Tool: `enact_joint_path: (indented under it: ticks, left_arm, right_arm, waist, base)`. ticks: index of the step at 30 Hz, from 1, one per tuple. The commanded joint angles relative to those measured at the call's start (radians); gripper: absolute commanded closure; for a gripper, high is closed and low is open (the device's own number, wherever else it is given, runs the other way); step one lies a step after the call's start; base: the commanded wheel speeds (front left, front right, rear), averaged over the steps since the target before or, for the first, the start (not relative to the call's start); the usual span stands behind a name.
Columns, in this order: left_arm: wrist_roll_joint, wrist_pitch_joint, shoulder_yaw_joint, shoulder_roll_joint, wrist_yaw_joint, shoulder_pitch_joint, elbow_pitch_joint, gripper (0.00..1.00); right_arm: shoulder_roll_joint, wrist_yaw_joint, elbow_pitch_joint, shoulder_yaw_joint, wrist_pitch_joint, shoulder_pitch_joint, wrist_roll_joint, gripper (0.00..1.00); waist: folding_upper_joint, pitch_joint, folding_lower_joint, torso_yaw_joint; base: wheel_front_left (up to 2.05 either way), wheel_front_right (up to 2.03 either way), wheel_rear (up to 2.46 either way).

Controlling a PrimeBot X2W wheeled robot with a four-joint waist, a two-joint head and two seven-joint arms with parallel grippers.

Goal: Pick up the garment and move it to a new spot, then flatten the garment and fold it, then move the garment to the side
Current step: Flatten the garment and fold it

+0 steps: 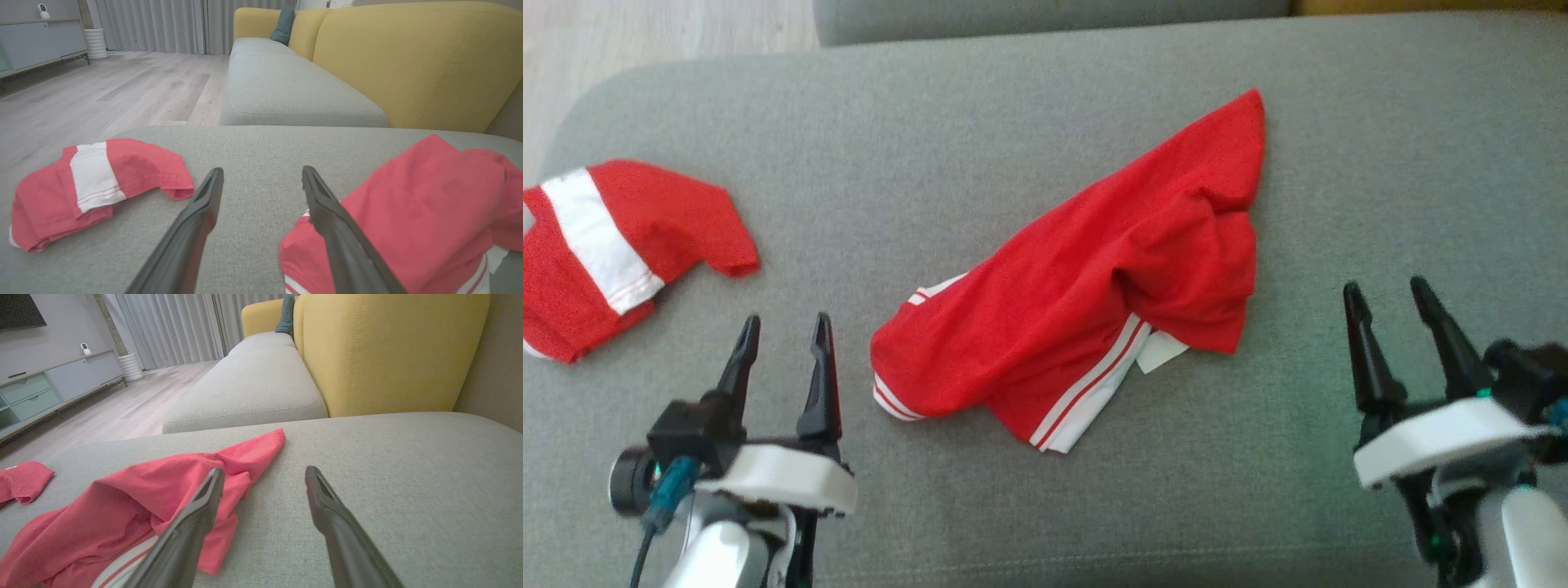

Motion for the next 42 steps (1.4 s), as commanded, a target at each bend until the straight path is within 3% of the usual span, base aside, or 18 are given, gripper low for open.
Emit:
enact_joint_path:
  ticks: [1, 7, 14, 23, 32, 33, 34, 36, 42]
  left_arm:
    - [0.017, -0.012, 0.046, 0.005, -0.008, -0.072, -0.034, 0.0]
    - [0.031, -0.012, 0.044, -0.013, -0.026, -0.117, -0.036, 0.0]
    - [0.058, -0.012, 0.042, -0.044, -0.058, -0.189, -0.034, 0.0]
    - [0.093, -0.012, 0.045, -0.089, -0.107, -0.266, -0.004, 0.0]
    - [0.127, -0.012, 0.067, -0.133, -0.145, -0.282, 0.018, 0.0]
    - [0.13, -0.012, 0.07, -0.136, -0.148, -0.281, 0.02, 0.0]
    - [0.133, -0.012, 0.073, -0.139, -0.151, -0.28, 0.022, 0.0]
    - [0.138, -0.012, 0.08, -0.144, -0.157, -0.276, 0.025, 0.0]
    - [0.153, -0.012, 0.104, -0.15, -0.166, -0.253, 0.03, 0.0]
  right_arm:
    - [-0.03, -0.001, -0.015, 0.015, 0.006, -0.077, 0.02, 0.0]
    - [-0.058, -0.001, 0.054, 0.016, 0.026, -0.172, 0.04, 0.0]
    - [-0.097, -0.001, 0.215, 0.037, 0.056, -0.402, 0.064, 0.0]
    - [-0.162, -0.001, 0.538, 0.121, 0.111, -0.717, 0.085, 0.0]
    - [-0.177, -0.001, 0.881, 0.267, 0.211, -0.834, 0.084, 0.0]
    - [-0.173, -0.001, 0.905, 0.272, 0.218, -0.836, 0.088, 0.11]
    - [-0.169, -0.001, 0.926, 0.274, 0.225, -0.837, 0.093, 0.55]
    - [-0.163, -0.001, 0.955, 0.279, 0.222, -0.838, 0.097, 1.0]
    - [-0.147, -0.001, 0.923, 0.289, 0.079, -0.816, 0.14, 1.0]
  waist:
    - [0.0, 0.028, 0.0, 0.009]
    - [0.0, 0.086, 0.0, 0.034]
    - [0.0, 0.18, 0.0, 0.071]
    - [0.0, 0.242, 0.0, 0.116]
    - [0.0, 0.252, 0.0, 0.137]
    - [0.0, 0.251, 0.0, 0.137]
    - [0.0, 0.249, 0.0, 0.137]
    - [0.0, 0.244, 0.0, 0.134]
    - [0.0, 0.219, 0.0, 0.114]
  base:
    - [0.0, 0.0, 0.0]
    - [0.0, 0.0, 0.0]
    - [0.0, 0.0, 0.0]
    - [0.0, 0.0, 0.0]
    - [0.0, 0.0, 0.0]
    - [0.0, 0.0, 0.0]
    - [0.0, 0.0, 0.0]
    - [0.0, 0.0, 0.0]
    - [0.0, 0.0, 0.0]
